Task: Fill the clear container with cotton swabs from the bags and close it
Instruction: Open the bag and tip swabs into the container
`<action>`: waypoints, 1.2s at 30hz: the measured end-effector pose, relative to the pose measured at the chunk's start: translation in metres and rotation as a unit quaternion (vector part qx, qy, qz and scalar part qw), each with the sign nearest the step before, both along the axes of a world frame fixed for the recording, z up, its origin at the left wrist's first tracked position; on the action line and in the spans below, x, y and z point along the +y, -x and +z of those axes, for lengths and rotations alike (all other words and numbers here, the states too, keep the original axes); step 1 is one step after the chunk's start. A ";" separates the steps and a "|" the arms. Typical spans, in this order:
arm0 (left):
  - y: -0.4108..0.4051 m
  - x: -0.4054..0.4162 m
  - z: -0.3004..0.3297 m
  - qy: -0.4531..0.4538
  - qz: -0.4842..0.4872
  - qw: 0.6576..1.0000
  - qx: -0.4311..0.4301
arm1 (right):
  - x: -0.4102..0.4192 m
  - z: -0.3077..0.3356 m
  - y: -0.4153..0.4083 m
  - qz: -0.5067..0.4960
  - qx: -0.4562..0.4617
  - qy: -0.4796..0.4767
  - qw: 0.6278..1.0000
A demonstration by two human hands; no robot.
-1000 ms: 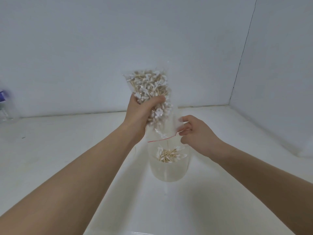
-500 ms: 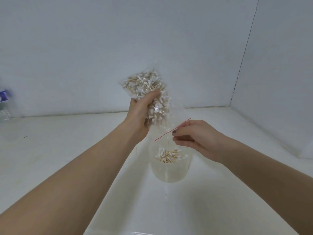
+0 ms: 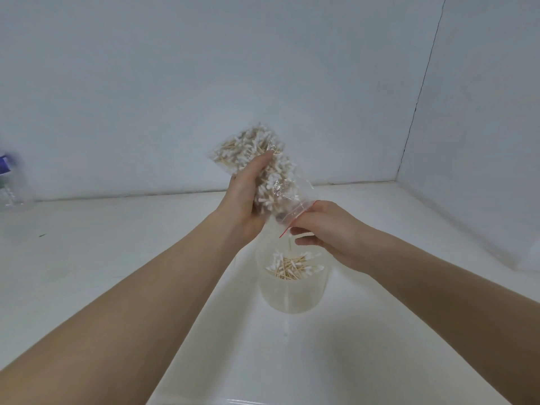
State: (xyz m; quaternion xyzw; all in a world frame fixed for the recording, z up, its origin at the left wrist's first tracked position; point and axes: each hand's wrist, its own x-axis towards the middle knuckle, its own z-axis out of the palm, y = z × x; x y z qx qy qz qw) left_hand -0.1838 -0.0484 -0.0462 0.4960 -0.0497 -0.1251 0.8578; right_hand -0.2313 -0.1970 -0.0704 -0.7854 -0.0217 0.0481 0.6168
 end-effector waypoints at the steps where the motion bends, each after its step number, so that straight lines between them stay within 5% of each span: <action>1: -0.001 -0.001 0.000 -0.002 0.002 1.000 -0.002 | 0.001 0.000 -0.001 0.001 0.002 -0.003 1.000; 16: -0.007 0.002 -0.007 0.012 0.031 0.999 0.011 | -0.003 0.004 -0.001 0.061 0.032 -0.029 0.997; 23: -0.006 0.011 -0.006 0.005 0.033 0.999 0.029 | -0.008 0.007 0.003 0.031 0.035 0.162 0.986; 31: -0.008 0.016 -0.009 0.023 0.070 0.996 0.056 | -0.015 0.022 0.005 0.069 0.047 0.401 0.912; 36: -0.011 0.019 -0.009 0.023 0.078 0.996 0.041 | -0.015 0.031 0.006 0.085 0.031 0.459 0.884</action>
